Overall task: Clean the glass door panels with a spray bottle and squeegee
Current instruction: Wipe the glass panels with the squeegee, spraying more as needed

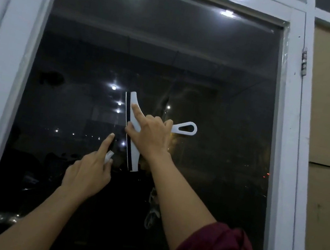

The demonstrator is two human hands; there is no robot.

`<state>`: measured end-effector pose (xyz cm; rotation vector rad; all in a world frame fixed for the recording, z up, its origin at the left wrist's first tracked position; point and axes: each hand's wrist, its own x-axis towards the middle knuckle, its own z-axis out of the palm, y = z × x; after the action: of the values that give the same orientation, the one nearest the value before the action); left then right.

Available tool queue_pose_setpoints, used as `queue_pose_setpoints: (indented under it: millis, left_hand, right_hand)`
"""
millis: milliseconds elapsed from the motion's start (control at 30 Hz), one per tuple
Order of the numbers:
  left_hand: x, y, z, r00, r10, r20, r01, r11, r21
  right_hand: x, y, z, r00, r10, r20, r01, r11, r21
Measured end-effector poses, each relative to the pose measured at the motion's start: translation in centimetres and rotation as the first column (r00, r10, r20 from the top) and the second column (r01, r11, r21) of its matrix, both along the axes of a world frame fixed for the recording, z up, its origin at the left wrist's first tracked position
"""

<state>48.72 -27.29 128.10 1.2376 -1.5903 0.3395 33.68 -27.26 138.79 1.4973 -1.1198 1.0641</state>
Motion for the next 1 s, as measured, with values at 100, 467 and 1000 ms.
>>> queue_pose_setpoints:
  millis: [100, 467, 1000]
  left_hand:
    - [-0.5, 0.1, -0.3, 0.999, 0.04, -0.026, -0.04, 0.999, -0.004]
    - [-0.1, 0.1, -0.3, 0.996, 0.084, 0.022, -0.085, 0.996, 0.016]
    - [-0.3, 0.8, 0.2, 0.996, 0.051, 0.067, -0.057, 0.995, 0.087]
  right_hand:
    - [-2.3, -0.3, -0.1, 1.0, -0.016, 0.002, 0.016, 1.0, -0.022]
    - [-20.3, 1.7, -2.9, 0.954, 0.01, 0.299, -0.031, 0.997, 0.067]
    - [-6.1, 1.0, 1.8, 0.98, -0.065, -0.186, 0.084, 0.992, 0.098]
